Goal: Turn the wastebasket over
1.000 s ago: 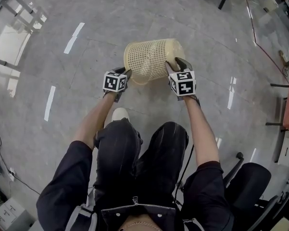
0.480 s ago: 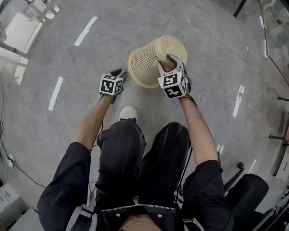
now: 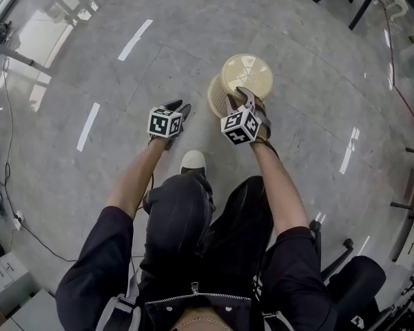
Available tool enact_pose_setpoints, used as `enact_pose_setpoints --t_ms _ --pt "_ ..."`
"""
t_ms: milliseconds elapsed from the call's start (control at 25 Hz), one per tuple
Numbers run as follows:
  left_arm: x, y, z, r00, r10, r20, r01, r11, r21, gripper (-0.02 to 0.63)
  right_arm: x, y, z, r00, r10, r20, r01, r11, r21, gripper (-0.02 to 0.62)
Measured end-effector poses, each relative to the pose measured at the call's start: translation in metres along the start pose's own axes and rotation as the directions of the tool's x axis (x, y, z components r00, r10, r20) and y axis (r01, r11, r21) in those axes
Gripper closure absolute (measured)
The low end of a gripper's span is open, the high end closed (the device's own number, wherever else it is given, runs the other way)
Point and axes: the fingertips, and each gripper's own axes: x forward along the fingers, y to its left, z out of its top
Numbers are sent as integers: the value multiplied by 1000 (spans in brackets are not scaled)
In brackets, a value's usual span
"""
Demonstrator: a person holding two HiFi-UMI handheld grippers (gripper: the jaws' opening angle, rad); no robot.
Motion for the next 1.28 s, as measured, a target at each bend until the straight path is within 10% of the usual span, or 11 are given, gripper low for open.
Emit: enact_pose_setpoints --t_ms 520,920,1280 --pt "-32 -16 54 989 -59 138 54 998 41 565 -28 -15 43 997 -33 73 26 996 89 539" --pt "-83 -106 184 966 -173 191 153 982 112 603 -138 -112 69 994 -106 -36 112 957 268 575" --pt "-224 -206 339 963 -218 156 190 966 176 603 -287 -199 191 994 -79 -80 102 934 341 578"
